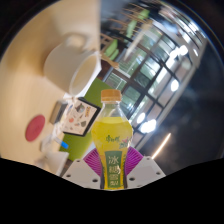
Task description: Pour water
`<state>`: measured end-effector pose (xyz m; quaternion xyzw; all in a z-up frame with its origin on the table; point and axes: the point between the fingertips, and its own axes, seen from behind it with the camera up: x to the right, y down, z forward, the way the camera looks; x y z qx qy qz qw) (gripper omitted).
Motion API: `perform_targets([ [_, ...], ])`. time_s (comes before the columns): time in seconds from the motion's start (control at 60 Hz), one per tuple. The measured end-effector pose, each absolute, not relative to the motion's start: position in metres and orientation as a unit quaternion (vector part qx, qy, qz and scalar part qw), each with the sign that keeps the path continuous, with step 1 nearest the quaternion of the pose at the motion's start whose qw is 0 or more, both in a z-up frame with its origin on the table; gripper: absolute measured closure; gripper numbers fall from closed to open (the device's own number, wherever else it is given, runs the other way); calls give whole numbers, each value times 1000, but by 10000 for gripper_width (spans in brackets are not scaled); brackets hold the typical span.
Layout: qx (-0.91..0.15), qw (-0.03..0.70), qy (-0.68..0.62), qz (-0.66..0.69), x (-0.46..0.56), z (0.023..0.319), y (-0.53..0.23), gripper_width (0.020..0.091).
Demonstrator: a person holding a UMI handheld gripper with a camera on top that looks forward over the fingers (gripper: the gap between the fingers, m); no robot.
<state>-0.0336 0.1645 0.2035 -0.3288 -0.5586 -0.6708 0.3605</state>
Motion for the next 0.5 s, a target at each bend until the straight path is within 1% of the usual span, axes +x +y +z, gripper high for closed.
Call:
perform_targets([
  [0.033, -295, 338, -572, -687, -38, 203, 169, 856],
  [0.083, -272, 318, -592, -689, -41, 203, 173, 855],
  [0.183, -250, 292, -614, -689, -49, 188, 176, 855],
  [0.267, -244, 283, -624, -687, -45, 186, 178, 855],
  [0.4, -264, 289, -616, -683, -34, 189, 187, 855],
  [0.45, -283, 313, -603, -677, -33, 196, 181, 855],
  [0.5, -324, 364, -571, -661, -24, 211, 173, 856],
])
